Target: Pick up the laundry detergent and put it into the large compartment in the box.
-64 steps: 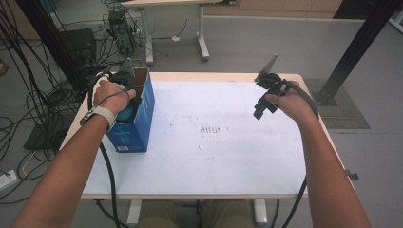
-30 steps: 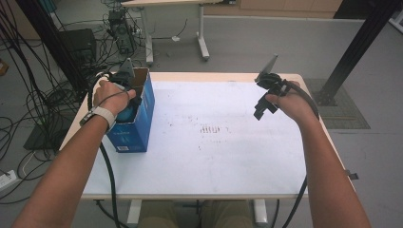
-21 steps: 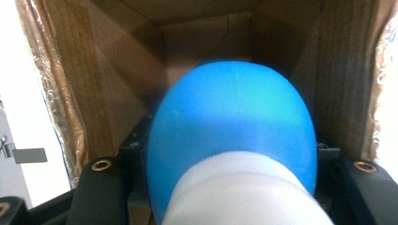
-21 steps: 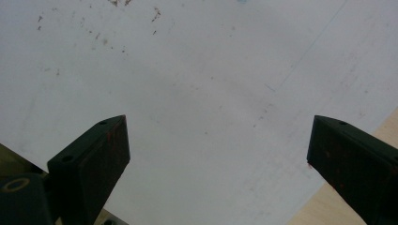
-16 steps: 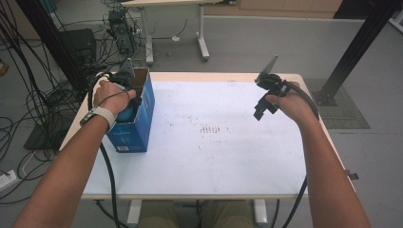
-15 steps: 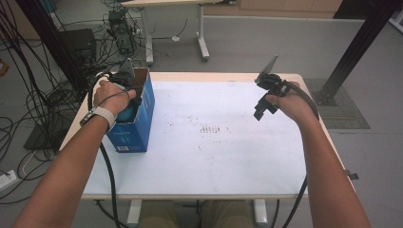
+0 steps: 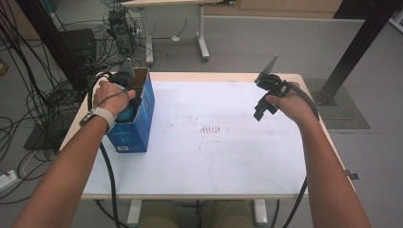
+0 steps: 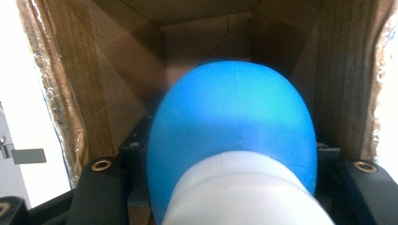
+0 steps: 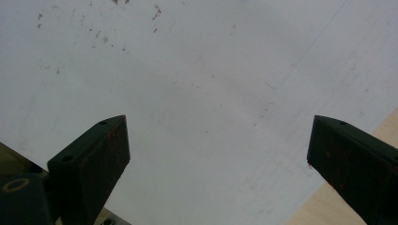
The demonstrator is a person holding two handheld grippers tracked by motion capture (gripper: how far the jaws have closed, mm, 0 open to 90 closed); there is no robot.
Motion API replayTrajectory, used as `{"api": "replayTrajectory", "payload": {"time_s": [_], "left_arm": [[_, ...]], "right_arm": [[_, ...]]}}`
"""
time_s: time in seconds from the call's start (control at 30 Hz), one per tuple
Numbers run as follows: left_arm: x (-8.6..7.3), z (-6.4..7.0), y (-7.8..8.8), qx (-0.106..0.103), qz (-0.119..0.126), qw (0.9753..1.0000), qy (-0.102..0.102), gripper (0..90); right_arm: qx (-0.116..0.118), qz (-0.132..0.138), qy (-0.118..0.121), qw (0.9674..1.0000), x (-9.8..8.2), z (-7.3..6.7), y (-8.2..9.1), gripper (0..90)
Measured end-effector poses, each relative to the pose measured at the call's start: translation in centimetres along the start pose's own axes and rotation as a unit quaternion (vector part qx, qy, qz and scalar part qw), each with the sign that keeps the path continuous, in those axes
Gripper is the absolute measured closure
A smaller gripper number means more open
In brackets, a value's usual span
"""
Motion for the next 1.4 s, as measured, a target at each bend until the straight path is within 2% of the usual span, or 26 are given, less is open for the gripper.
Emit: {"api": "replayTrajectory", "payload": {"time_s": [1.27,1.4], "left_arm": [[-0.05,-0.19,-0.09,-0.006,0.003,1.0000,0.001,37.4],[-0.05,-0.32,-0.12,-0.006,0.001,1.0000,0.003,33.8]], "right_arm": [[0.002,-0.001,0.000,1.0000,-0.14,0.01,-0.20,6.1],[0.001,-0.001,-0.001,1.0000,-0.14,-0.03,-0.16,6.0]]}}
Point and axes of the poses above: each handheld gripper's, and its own axes: y roughly backward along the jaws, x roughly out of its top, z roughly to its right, the point moved 7 cm from there along -y, roughly forward along the jaws, and after that the axes turned 15 degrees about z, right-handed, at the moved point
